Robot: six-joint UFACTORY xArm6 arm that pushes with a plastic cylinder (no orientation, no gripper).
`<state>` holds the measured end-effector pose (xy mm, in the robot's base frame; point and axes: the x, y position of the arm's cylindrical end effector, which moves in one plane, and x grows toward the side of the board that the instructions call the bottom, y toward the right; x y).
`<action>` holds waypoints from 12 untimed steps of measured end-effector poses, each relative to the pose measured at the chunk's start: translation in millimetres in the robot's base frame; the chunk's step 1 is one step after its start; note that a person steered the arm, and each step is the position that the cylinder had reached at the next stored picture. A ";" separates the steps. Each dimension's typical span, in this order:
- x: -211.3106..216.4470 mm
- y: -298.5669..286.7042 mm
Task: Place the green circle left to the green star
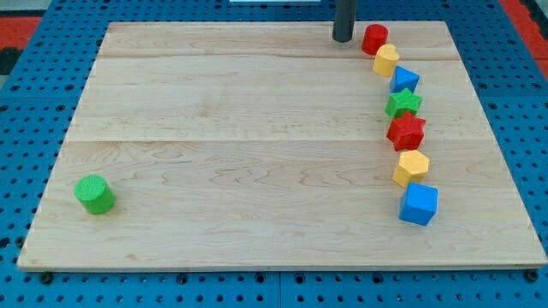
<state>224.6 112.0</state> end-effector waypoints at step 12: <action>226.7 -365.0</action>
<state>451.3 -253.0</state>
